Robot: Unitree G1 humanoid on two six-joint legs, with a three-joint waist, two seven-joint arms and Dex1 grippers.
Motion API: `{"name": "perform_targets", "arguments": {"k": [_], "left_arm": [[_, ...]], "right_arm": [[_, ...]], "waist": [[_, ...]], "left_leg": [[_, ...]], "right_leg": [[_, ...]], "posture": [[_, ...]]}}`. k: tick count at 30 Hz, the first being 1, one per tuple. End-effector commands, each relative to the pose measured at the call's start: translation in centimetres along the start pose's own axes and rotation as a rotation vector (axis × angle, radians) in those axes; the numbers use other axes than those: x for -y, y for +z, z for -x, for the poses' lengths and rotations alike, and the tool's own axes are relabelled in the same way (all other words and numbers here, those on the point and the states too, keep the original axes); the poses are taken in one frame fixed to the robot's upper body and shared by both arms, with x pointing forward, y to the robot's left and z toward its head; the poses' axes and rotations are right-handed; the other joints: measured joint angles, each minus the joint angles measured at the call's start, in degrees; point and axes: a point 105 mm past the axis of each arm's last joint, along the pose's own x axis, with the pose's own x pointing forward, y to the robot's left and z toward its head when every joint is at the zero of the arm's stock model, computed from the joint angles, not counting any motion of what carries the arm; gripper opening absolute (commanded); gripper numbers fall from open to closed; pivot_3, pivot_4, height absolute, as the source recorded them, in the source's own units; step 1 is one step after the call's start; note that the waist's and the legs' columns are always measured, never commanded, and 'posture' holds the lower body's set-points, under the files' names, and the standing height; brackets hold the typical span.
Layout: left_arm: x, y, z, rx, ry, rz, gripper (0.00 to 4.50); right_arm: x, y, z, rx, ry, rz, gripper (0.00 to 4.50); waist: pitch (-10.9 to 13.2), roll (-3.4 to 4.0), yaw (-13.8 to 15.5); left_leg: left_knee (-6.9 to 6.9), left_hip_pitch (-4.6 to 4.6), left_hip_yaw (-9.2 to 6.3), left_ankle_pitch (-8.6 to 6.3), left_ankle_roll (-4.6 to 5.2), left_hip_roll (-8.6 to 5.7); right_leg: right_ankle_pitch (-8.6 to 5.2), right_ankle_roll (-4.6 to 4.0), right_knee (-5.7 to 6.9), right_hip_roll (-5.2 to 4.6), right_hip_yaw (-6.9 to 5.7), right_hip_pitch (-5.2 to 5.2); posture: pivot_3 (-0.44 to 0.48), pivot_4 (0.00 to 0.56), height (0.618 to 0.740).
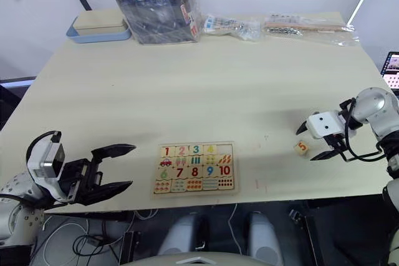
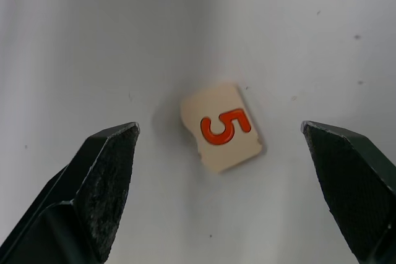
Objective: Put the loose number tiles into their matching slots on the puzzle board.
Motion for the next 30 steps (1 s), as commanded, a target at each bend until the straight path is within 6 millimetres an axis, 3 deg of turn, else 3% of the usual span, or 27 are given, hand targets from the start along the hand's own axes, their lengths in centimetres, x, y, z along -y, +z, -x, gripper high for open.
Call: {"name": "perform_targets", "arguments": {"k": [1, 5, 8, 10, 19, 30], "left_arm": [[0.3, 0.5, 0.6, -0.004, 0.007, -0.043, 4.5], [0.6, 0.3, 1.1, -0.007, 0.026, -0.041, 4.5], [0.6, 0.3, 1.4, -0.01, 0.036, -0.042, 4.5], [0.6, 0.2, 1.6, -0.013, 0.04, -0.043, 4.5], [0.5, 0.2, 2.1, -0.018, 0.053, -0.053, 4.5], [0.3, 0.0, 2.0, -0.018, 0.051, -0.051, 4.5]], "right_arm": [[0.4, 0.1, 0.4, -0.001, -0.013, 0.044, 4.4], [0.4, 0.0, 0.1, 0.008, -0.012, 0.036, 4.4], [0.1, -0.3, 0.1, 0.0, -0.006, 0.035, 3.65], [-0.1, -0.5, 0.2, -0.009, 0.001, 0.043, 2.77], [0.0, -0.6, -0.1, 0.003, -0.016, 0.031, 2.77], [-1.0, -0.7, -0.1, 0.049, 0.001, -0.114, 2.77]], "waist": [[0.0, 0.0, -0.06], [-0.01, -0.01, -0.09], [-0.01, -0.01, -0.05], [-0.02, -0.02, -0.1], [-0.04, -0.05, -0.09], [-0.04, -0.03, -0.02]], "left_leg": [[0.0, 0.0, -0.03, 0.0, 0.0, 0.01], [0.0, 0.04, -0.07, 0.0, -0.01, 0.02], [0.0, 0.05, -0.08, 0.0, 0.0, 0.02], [0.0, 0.09, -0.08, -0.01, 0.01, 0.02], [0.02, 0.13, -0.05, -0.02, 0.05, 0.03], [0.02, 0.13, -0.07, -0.03, 0.05, 0.06]], "right_leg": [[0.02, -0.02, 0.0, -0.01, 0.03, -0.01], [0.03, -0.03, 0.0, -0.05, 0.08, -0.01], [0.05, -0.06, 0.0, -0.06, 0.06, 0.0], [0.08, -0.1, 0.01, -0.07, 0.07, 0.01], [0.18, -0.13, 0.04, -0.07, 0.1, 0.03], [0.18, -0.13, 0.04, -0.07, 0.09, 0.02]], "posture": [[0.0, 0.15, 0.74], [0.0, 0.15, 0.74], [0.0, 0.15, 0.74], [0.0, 0.15, 0.74], [0.0, 0.15, 0.74], [0.0, 0.15, 0.74]]}}
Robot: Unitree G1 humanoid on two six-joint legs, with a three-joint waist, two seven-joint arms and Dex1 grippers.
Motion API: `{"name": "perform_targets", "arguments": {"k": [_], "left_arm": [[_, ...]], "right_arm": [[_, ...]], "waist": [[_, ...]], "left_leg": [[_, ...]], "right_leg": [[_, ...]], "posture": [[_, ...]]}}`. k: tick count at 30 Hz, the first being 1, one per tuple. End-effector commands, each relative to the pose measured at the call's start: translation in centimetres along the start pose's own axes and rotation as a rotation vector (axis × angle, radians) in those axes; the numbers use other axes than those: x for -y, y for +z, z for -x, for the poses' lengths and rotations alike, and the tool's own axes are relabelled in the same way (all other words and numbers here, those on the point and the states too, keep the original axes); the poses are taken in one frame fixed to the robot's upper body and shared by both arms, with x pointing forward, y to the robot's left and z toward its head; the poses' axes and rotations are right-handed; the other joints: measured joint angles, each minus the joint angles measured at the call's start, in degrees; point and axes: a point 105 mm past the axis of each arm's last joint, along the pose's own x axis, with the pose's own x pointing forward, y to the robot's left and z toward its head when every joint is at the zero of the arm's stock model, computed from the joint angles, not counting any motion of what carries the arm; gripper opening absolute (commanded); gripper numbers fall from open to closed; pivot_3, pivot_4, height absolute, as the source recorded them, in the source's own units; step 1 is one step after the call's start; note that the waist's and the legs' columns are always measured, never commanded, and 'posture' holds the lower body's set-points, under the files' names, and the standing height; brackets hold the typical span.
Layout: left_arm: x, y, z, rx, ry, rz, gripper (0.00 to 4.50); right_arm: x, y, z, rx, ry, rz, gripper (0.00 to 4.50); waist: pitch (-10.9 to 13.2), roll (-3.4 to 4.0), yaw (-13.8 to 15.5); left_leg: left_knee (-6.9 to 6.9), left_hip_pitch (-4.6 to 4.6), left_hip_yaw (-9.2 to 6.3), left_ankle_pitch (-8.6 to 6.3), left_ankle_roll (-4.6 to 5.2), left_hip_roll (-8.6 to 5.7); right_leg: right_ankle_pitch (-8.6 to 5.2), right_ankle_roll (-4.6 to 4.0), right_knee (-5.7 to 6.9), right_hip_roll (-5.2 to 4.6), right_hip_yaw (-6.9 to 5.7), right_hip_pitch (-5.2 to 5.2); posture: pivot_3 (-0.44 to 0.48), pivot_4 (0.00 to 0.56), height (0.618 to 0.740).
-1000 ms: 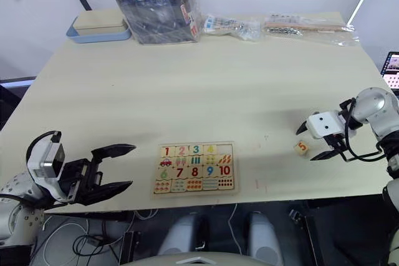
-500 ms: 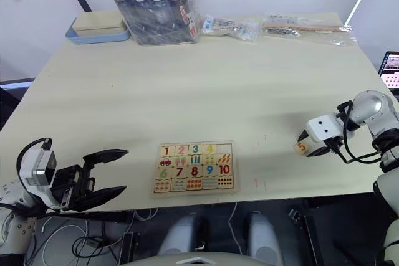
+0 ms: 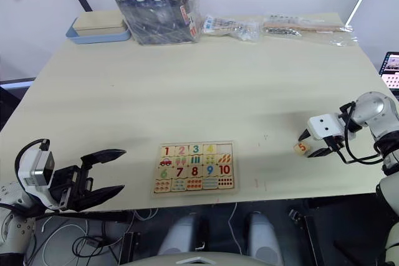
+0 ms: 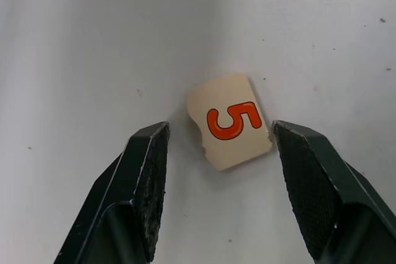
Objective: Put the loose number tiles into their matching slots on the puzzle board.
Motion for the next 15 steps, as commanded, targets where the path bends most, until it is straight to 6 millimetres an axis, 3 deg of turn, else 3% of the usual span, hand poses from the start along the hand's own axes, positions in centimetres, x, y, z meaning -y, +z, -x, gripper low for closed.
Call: {"name": "perform_targets", "arguments": {"k": [1, 6, 10, 15], "left_arm": [[-0.01, 0.54, 0.31, -0.003, -0.006, -0.034, 4.5], [-0.05, 0.47, 0.16, -0.001, -0.01, -0.033, 4.5], [-0.09, 0.46, 0.09, 0.0, -0.012, -0.031, 4.5], [0.0, 0.4, 0.0, 0.0, -0.013, -0.029, 4.5]], "right_arm": [[-0.61, -0.15, 0.27, 0.005, 0.013, -0.043, 2.77], [-0.83, -0.16, 0.34, 0.018, 0.004, -0.061, 2.77], [-1.08, -0.38, 0.4, 0.016, 0.001, -0.065, 1.82], [-1.2, -0.55, 0.33, 0.013, -0.008, -0.046, 1.82]], "waist": [[0.0, 0.0, 0.01], [0.0, 0.0, 0.02], [0.0, 0.0, 0.05], [0.0, 0.0, 0.05]], "left_leg": [[0.0, 0.0, 0.0, 0.0, 0.01, 0.0], [0.0, -0.01, 0.02, -0.01, 0.02, 0.0], [0.0, -0.01, 0.01, -0.01, 0.02, -0.01], [0.02, -0.01, 0.02, -0.01, 0.02, -0.02]], "right_leg": [[0.0, 0.0, 0.0, 0.0, 0.0, 0.0], [0.0, 0.0, 0.0, -0.01, 0.0, 0.0], [0.0, 0.0, 0.0, 0.0, -0.01, 0.0], [0.0, 0.01, 0.0, 0.01, 0.0, 0.0]], "posture": [[0.0, 0.15, 0.74], [0.0, 0.15, 0.74], [0.0, 0.15, 0.74], [0.0, 0.15, 0.74]]}}
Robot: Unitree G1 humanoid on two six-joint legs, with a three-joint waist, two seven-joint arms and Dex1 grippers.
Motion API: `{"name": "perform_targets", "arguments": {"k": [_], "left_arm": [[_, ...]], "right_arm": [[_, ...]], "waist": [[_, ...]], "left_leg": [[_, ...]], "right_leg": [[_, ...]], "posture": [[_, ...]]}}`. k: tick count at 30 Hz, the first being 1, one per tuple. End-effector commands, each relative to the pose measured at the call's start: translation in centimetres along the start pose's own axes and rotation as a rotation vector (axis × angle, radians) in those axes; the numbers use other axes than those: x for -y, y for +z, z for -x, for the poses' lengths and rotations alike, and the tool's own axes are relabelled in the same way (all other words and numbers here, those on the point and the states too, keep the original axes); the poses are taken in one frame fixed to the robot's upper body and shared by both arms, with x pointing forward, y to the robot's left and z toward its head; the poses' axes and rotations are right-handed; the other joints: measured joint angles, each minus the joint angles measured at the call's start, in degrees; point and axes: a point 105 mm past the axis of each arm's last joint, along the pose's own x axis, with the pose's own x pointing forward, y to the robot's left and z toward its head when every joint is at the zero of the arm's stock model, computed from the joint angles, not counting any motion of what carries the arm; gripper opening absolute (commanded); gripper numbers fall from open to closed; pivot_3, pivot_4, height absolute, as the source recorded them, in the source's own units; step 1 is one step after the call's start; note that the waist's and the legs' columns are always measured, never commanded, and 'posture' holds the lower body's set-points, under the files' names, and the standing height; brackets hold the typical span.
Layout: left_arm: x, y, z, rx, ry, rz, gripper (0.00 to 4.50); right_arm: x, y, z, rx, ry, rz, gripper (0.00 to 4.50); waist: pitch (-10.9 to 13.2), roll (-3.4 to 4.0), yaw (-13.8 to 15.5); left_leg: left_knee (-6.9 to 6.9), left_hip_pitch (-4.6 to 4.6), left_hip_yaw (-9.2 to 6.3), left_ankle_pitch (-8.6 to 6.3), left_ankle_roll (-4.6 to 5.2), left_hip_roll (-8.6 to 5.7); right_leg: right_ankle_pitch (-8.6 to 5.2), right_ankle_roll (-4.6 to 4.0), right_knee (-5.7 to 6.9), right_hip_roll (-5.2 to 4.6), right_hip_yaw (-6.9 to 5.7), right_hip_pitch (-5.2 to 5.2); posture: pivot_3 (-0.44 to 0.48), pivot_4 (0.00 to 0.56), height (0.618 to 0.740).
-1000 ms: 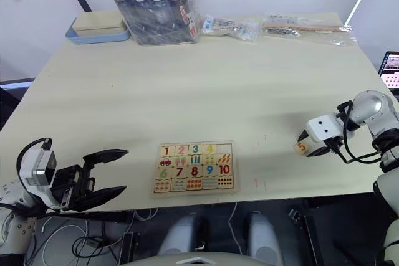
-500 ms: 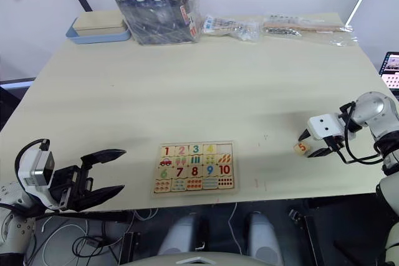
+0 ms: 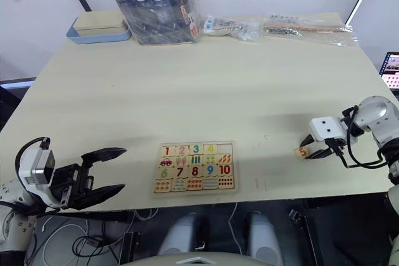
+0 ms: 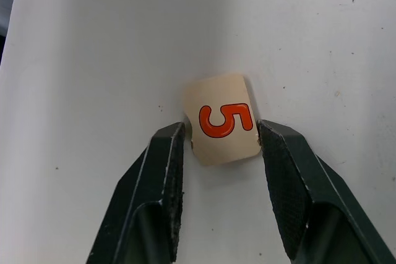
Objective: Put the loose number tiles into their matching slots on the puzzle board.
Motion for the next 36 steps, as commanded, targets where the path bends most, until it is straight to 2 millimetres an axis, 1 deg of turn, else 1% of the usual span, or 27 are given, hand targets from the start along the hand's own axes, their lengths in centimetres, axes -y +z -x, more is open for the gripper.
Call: {"name": "perform_targets", "arguments": {"k": [1, 11, 19, 22, 26, 29, 31, 32, 33, 34, 35, 36], "left_arm": [[0.1, 0.3, 0.1, 0.0, -0.005, -0.019, 4.5], [0.1, 0.3, -0.1, 0.002, -0.003, -0.019, 4.5], [0.0, 0.3, -0.4, 0.006, -0.008, -0.019, 4.5], [0.0, 0.3, -0.4, 0.007, -0.008, -0.018, 4.5], [-0.1, 0.3, -0.4, 0.008, -0.004, -0.019, 4.5], [-0.1, 0.4, -0.3, 0.008, 0.007, -0.021, 4.5], [0.0, 0.4, -0.1, 0.006, 0.017, -0.023, 4.5], [0.0, 0.4, 0.0, 0.005, 0.025, -0.023, 4.5], [0.1, 0.4, 0.1, 0.005, 0.029, -0.023, 4.5], [0.2, 0.5, 0.1, 0.005, 0.036, -0.024, 4.5], [0.2, 0.5, 0.2, 0.005, 0.04, -0.024, 4.5], [0.2, 0.5, 0.2, 0.004, 0.044, -0.025, 4.5]], "right_arm": [[-0.4, -0.5, 0.4, -0.013, -0.009, -0.004, 1.82], [-0.6, -0.7, 0.3, 0.028, -0.05, -0.062, 1.82], [-1.2, -1.1, 0.0, 0.035, -0.06, -0.093, 1.82], [-1.1, -0.9, 0.0, 0.048, -0.074, -0.099, 0.91], [-0.7, 0.0, 0.6, 0.065, -0.103, -0.064, 0.87], [0.0, 1.3, 1.4, 0.081, -0.148, -0.047, 0.87], [0.3, 2.9, 2.1, 0.114, -0.159, -0.063, 0.87], [0.8, 4.9, 2.7, 0.11, -0.174, -0.074, 0.87], [1.0, 6.3, 3.0, 0.102, -0.183, -0.083, 0.87], [1.3, 8.4, 3.2, 0.064, -0.204, -0.04, 0.87], [1.4, 9.8, 3.3, 0.035, -0.222, -0.011, 0.87], [1.5, 11.1, 3.3, 0.045, -0.228, -0.049, 0.87]], "waist": [[0.0, 0.0, 0.0], [0.0, 0.0, 0.08], [0.0, -0.01, 0.11], [-0.01, -0.02, 0.08], [-0.01, -0.02, 0.07], [0.01, 0.01, 0.05], [0.03, 0.06, 0.06], [0.06, 0.11, 0.08], [0.06, 0.16, -0.01], [0.05, 0.2, -0.05], [0.05, 0.21, -0.08], [0.05, 0.21, -0.08]], "left_leg": [[0.0, 0.0, 0.0, 0.0, 0.0, 0.0], [0.02, 0.0, 0.0, 0.0, 0.0, 0.0], [0.02, 0.0, 0.01, 0.0, 0.0, -0.01], [0.03, 0.0, 0.03, 0.01, -0.01, -0.01], [0.04, 0.0, 0.03, 0.01, -0.01, -0.01], [0.03, 0.0, 0.02, 0.01, -0.01, -0.01], [0.03, 0.0, 0.01, 0.01, -0.01, 0.0], [0.02, -0.01, 0.0, 0.01, -0.01, 0.0], [0.03, -0.05, -0.02, 0.01, -0.01, 0.01], [0.02, -0.07, 0.0, 0.01, -0.02, 0.02], [0.01, -0.06, -0.01, 0.01, -0.02, 0.02], [0.0, -0.07, -0.01, 0.0, -0.01, 0.05]], "right_leg": [[0.0, 0.0, 0.0, 0.0, 0.0, 0.0], [0.0, 0.01, 0.01, 0.0, -0.01, 0.01], [0.0, 0.01, 0.02, 0.02, -0.01, 0.02], [0.0, 0.01, 0.02, 0.02, -0.02, 0.05], [0.0, 0.01, 0.02, 0.03, -0.05, 0.07], [0.0, 0.01, 0.02, 0.04, -0.05, 0.06], [0.0, 0.02, 0.02, 0.03, -0.05, 0.06], [0.01, 0.02, 0.03, 0.03, -0.03, 0.03], [0.01, 0.02, 0.05, 0.03, -0.02, -0.02], [0.01, 0.03, 0.06, 0.01, 0.01, -0.07], [0.01, 0.03, 0.09, 0.01, 0.01, -0.09], [0.01, 0.02, 0.11, 0.02, 0.01, -0.14]], "posture": [[0.0, 0.15, 0.74], [0.0, 0.15, 0.74], [0.0, 0.15, 0.74], [0.0, 0.15, 0.74], [0.0, 0.15, 0.74], [0.0, 0.15, 0.74], [0.0, 0.15, 0.74], [0.0, 0.15, 0.74], [0.0, 0.15, 0.74], [0.0, 0.15, 0.74], [0.0, 0.15, 0.74], [0.0, 0.15, 0.74]]}}
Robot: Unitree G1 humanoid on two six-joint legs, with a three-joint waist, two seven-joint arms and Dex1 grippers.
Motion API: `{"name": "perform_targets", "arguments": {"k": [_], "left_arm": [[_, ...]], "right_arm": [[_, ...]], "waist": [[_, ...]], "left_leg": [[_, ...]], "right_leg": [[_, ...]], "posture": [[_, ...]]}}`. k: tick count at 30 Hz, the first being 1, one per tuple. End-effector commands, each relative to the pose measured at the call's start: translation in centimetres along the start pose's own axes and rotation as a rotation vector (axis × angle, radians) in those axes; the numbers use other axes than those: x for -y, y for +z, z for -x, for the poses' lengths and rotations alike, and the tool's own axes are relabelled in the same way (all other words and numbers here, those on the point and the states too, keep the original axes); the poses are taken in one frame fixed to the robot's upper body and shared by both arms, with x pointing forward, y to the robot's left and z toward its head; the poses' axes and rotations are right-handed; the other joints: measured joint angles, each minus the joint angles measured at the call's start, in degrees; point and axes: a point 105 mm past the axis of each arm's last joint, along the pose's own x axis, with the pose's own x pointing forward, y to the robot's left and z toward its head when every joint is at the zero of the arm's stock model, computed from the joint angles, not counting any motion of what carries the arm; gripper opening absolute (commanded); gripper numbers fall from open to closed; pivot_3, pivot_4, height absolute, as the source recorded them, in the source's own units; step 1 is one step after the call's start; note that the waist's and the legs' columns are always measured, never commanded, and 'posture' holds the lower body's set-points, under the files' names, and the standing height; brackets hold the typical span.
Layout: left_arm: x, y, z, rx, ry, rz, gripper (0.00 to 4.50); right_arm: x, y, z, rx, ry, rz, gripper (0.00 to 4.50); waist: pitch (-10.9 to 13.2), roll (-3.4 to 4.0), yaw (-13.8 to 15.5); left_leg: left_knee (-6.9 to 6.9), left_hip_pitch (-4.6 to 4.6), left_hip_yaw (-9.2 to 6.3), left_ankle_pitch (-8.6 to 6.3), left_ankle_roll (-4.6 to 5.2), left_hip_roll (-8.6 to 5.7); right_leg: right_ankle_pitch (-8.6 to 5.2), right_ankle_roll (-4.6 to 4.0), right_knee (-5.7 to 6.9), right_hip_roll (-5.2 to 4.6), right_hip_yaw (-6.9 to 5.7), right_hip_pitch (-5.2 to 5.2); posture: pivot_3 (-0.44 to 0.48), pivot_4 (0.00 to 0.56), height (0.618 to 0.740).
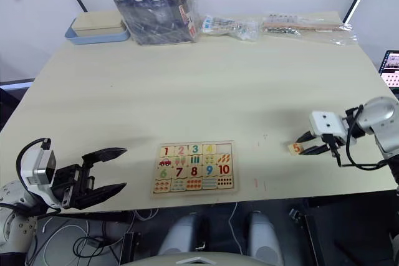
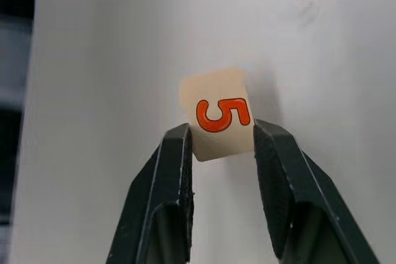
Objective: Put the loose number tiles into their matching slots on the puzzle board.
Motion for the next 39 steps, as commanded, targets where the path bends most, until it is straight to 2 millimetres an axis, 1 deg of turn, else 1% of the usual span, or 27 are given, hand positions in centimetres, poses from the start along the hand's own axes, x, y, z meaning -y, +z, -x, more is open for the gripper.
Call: {"name": "perform_targets", "arguments": {"k": [1, 4, 7, 8, 12, 13, 14, 18, 22, 24, 28, 32, 39], "left_arm": [[0.2, 0.9, 0.1, 0.005, 0.009, -0.043, 4.5], [0.3, 0.9, 0.3, 0.005, 0.017, -0.044, 4.5], [0.3, 1.0, 0.6, 0.004, 0.029, -0.046, 4.5], [0.3, 1.1, 0.6, 0.005, 0.033, -0.047, 4.5], [0.5, 1.0, 0.9, 0.003, 0.039, -0.046, 4.5], [0.5, 1.0, 0.9, 0.001, 0.042, -0.045, 4.5], [0.5, 0.9, 1.0, 0.0, 0.046, -0.045, 4.5], [0.7, 0.8, 1.1, -0.002, 0.058, -0.043, 4.5], [0.9, 0.7, 1.1, -0.004, 0.067, -0.042, 4.5], [1.0, 0.7, 1.2, -0.002, 0.075, -0.041, 4.5], [1.1, 0.5, 1.2, -0.012, 0.073, -0.037, 4.5], [1.1, 0.4, 1.2, -0.011, 0.073, -0.035, 4.5], [1.1, 0.2, 1.2, -0.01, 0.074, -0.032, 4.5]], "right_arm": [[0.7, 5.6, 0.8, 0.006, -0.084, 0.02, 0.87], [0.7, 8.7, 0.1, 0.024, -0.083, 0.01, 0.87], [0.7, 10.7, -0.5, 0.034, -0.086, -0.032, 0.87], [0.5, 11.4, -0.8, 0.044, -0.067, -0.048, 0.87], [-0.3, 13.8, -2.2, 0.052, -0.043, -0.011, 0.87], [-0.2, 13.9, -2.8, -0.012, -0.07, 0.07, 0.87], [-0.3, 14.0, -3.5, -0.038, -0.066, 0.093, 0.87], [0.4, 14.5, -5.8, -0.096, -0.083, -0.008, 0.87], [1.1, 15.5, -7.7, -0.103, -0.102, -0.086, 0.87], [0.9, 15.7, -8.3, -0.11, -0.088, -0.11, 0.87], [0.5, 14.9, -9.5, -0.158, -0.068, -0.114, 0.87], [0.6, 13.5, -10.4, -0.21, -0.069, -0.118, 0.87], [0.6, 12.7, -11.5, -0.241, -0.066, -0.126, 0.87]], "waist": [[-0.01, -0.02, -0.02], [-0.04, -0.07, 0.19], [-0.04, -0.1, 0.31], [-0.04, -0.1, 0.31], [-0.04, -0.1, 0.07], [-0.04, -0.11, 0.03], [-0.04, -0.1, 0.0], [-0.05, -0.12, -0.18], [-0.07, -0.15, -0.21], [-0.07, -0.15, -0.01], [-0.09, -0.18, -0.03], [-0.09, -0.19, -0.22], [-0.1, -0.19, -0.22]], "left_leg": [[0.0, 0.0, 0.0, 0.0, 0.0, 0.02], [0.0, -0.01, -0.07, -0.02, 0.0, 0.05], [0.0, -0.11, -0.1, -0.03, 0.01, -0.02], [0.01, -0.13, -0.09, -0.03, 0.01, -0.04], [0.0, -0.2, -0.09, -0.04, 0.03, -0.11], [-0.01, -0.2, -0.09, -0.04, 0.03, -0.11], [-0.02, -0.21, -0.11, -0.04, 0.03, -0.11], [-0.02, -0.2, -0.11, -0.04, 0.03, -0.09], [-0.01, -0.19, -0.1, -0.03, 0.03, -0.09], [-0.01, -0.21, -0.12, -0.03, 0.03, -0.09], [-0.01, -0.27, -0.15, -0.03, 0.03, -0.14], [-0.02, -0.25, -0.14, -0.04, 0.03, -0.13], [-0.02, -0.24, -0.14, -0.03, 0.04, -0.11]], "right_leg": [[-0.01, -0.01, 0.0, 0.0, -0.01, -0.01], [-0.02, -0.02, -0.02, -0.01, -0.08, -0.06], [-0.01, -0.02, -0.09, -0.12, -0.14, -0.09], [-0.01, -0.02, -0.09, -0.17, -0.14, -0.11], [-0.01, -0.02, -0.1, -0.37, -0.27, -0.14], [-0.01, -0.02, -0.1, -0.37, -0.28, -0.14], [-0.01, -0.02, -0.1, -0.35, -0.31, -0.14], [-0.01, -0.02, -0.05, -0.33, -0.35, -0.18], [0.0, -0.03, 0.0, -0.36, -0.4, -0.19], [0.0, -0.03, 0.0, -0.36, -0.43, -0.19], [0.0, -0.03, -0.06, -0.4, -0.5, -0.2], [0.0, -0.03, -0.05, -0.36, -0.49, -0.19], [0.0, -0.02, -0.02, -0.3, -0.5, -0.19]], "posture": [[0.0, 0.15, 0.74], [0.0, 0.15, 0.74], [0.0, 0.15, 0.74], [0.0, 0.15, 0.74], [0.0, 0.15, 0.74], [0.0, 0.15, 0.74], [0.0, 0.15, 0.74], [0.0, 0.15, 0.74], [0.0, 0.15, 0.74], [0.0, 0.15, 0.74], [0.0, 0.15, 0.74], [0.0, 0.15, 0.74], [0.0, 0.15, 0.74]]}}
